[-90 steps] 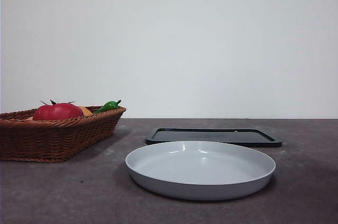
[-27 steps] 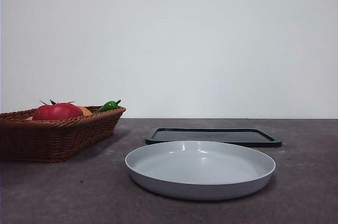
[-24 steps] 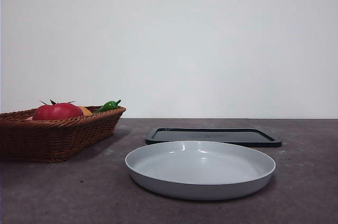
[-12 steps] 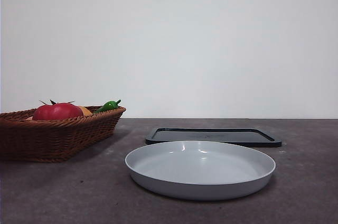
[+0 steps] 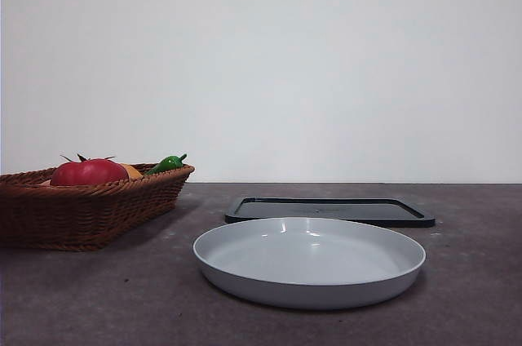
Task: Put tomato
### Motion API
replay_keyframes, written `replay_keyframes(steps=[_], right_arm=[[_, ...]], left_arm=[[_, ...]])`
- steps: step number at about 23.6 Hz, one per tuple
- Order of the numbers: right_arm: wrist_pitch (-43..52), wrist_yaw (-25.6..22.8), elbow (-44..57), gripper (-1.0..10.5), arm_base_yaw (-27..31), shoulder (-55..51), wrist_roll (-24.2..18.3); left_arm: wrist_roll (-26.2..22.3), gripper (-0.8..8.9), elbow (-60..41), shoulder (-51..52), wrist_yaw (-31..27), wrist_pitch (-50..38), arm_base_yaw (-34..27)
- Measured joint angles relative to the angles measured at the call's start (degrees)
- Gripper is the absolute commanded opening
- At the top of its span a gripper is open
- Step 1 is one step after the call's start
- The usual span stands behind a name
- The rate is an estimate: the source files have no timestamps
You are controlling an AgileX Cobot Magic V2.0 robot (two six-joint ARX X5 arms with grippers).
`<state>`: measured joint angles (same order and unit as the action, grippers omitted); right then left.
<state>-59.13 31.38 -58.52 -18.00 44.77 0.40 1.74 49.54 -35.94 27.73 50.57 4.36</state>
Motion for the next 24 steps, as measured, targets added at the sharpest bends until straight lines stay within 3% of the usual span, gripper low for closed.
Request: replay_keyframes(steps=[11,15,24], right_arm=[[0.0,0.0,0.0,4.4,0.0,0.1,0.0],[0.0,0.0,0.0,4.4,0.0,0.1,0.0],[0.0,0.0,0.0,4.4,0.0,0.1,0.0]], left_arm=[[-1.4,4.37,0.0,-13.5,-4.9,-16.8,1.1],[-3.6,4.37,0.0,-19.5,-8.2,-22.1,2.1],[-7.2,4.38,0.0,-31.4,-10.0,-32.5,3.8]])
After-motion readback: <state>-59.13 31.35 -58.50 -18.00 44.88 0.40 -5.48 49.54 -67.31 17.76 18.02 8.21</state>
